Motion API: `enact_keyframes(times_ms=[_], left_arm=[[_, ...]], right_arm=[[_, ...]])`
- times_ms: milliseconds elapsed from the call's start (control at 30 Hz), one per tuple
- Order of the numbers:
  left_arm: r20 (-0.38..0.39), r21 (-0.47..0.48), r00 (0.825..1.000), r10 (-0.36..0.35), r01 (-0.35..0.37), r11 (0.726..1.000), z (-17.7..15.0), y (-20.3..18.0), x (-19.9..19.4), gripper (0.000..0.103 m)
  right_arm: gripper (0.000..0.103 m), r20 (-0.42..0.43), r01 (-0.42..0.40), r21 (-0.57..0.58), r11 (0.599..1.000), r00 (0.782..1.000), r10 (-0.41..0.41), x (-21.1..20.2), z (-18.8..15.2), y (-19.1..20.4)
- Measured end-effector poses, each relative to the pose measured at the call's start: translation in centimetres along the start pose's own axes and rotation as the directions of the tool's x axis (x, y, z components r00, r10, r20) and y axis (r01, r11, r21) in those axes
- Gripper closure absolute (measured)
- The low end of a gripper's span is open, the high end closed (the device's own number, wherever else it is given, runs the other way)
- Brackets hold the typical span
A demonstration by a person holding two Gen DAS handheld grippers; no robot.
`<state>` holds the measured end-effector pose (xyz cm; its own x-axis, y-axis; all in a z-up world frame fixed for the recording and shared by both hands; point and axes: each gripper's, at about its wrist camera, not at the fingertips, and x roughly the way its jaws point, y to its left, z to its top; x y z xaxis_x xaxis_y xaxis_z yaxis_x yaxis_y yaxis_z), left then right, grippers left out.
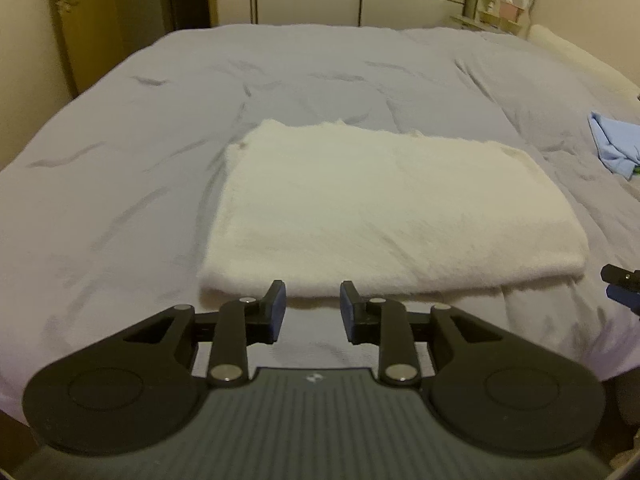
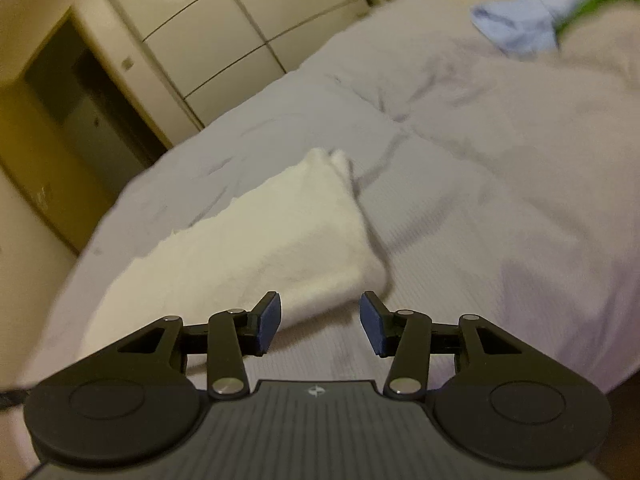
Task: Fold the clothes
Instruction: 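Open both tools and pull them back from the folded sweater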
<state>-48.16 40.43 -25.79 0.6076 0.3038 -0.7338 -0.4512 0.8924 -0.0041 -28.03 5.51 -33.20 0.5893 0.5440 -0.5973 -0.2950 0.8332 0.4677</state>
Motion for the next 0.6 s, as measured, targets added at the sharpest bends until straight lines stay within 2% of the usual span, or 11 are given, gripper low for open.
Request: enact_keyframes(times_ms=[300, 467, 600], left_arm=[[-0.045, -0.012, 0.998, -0.032, 0.031, 0.999, 0.0, 0.4, 2.8, 0.076], [-0.059, -0.060, 0.998, -0.024, 0.021, 0.998, -0.8, 2.5, 2.9, 0.076], [-0.054, -0.088, 0.998, -0.022, 0.017, 0.996, -1.4, 3.5, 2.1, 0.074]], right_arm=[[0.054, -0.033, -0.009, 0.163, 0.987, 0.999, 0.015, -0.2, -0.5, -3.2], [0.054, -0.079, 0.055, 0.018, 0.998, 0.995, -0.054, 1.0, -0.4, 1.2], [0.049, -0.095, 0.093, -0.144, 0.985, 0.990, -0.107, 1.4, -1.1, 5.6]])
